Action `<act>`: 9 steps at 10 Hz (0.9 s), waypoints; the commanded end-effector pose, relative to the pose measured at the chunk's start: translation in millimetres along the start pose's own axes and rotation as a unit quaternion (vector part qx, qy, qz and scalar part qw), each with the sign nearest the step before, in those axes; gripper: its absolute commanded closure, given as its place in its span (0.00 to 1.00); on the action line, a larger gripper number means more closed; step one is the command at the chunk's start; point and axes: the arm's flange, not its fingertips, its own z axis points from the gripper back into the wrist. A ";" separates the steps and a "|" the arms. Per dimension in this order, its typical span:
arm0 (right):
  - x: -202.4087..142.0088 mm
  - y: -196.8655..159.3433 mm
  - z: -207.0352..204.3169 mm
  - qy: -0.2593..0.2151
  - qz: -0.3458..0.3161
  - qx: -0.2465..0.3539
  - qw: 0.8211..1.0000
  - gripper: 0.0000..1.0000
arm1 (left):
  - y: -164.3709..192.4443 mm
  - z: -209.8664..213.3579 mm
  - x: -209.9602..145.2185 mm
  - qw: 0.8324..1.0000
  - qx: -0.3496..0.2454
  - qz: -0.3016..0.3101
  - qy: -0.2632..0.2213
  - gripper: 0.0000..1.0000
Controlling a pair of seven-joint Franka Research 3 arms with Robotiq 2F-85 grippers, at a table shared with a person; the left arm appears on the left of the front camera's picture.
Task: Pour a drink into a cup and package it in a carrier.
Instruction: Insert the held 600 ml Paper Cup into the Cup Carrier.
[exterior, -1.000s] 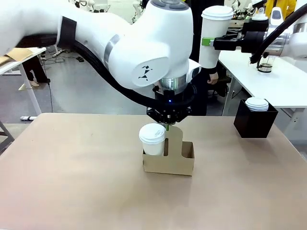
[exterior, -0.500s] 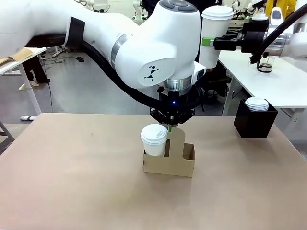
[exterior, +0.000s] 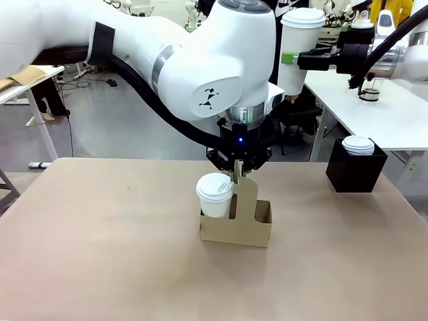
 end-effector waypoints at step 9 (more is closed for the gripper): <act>-79.1 30.2 -31.1 -0.049 0.050 0.207 0.976 0.20 | 167.4 94.8 -6.5 0.973 -0.124 -0.190 -0.052 0.00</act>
